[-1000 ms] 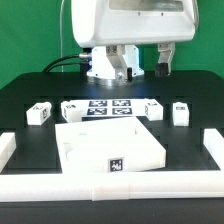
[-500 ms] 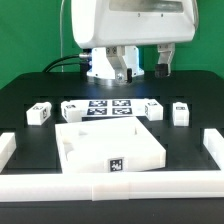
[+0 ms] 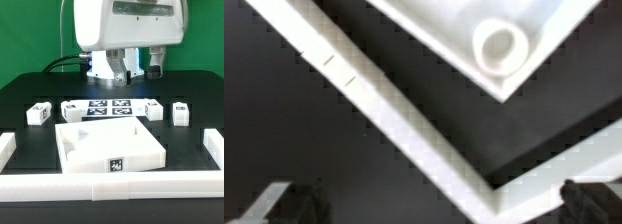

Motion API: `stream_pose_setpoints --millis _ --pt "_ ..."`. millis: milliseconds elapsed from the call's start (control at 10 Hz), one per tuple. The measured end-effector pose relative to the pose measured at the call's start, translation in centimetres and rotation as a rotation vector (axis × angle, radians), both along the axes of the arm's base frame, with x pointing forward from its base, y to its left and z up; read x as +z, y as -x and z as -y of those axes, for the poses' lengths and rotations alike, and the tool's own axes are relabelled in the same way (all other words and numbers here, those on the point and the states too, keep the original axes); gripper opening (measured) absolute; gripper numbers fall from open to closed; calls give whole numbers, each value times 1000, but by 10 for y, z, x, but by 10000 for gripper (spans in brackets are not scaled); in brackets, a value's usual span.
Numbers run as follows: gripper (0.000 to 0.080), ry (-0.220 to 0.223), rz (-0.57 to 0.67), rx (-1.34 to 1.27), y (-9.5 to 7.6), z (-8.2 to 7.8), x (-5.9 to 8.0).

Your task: Assemble one leg

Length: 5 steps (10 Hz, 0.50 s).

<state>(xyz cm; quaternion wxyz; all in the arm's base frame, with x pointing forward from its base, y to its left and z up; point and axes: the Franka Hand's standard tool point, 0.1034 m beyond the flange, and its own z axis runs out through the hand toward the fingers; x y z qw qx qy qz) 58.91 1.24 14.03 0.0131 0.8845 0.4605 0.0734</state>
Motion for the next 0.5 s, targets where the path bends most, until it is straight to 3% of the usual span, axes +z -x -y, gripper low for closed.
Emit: stream_pose_setpoints --millis 200,300,500 --pt "650 49 -63 193 15 5 -20" --pt "650 41 -43 176 23 15 -23" --pt "650 41 -48 161 25 17 -24"
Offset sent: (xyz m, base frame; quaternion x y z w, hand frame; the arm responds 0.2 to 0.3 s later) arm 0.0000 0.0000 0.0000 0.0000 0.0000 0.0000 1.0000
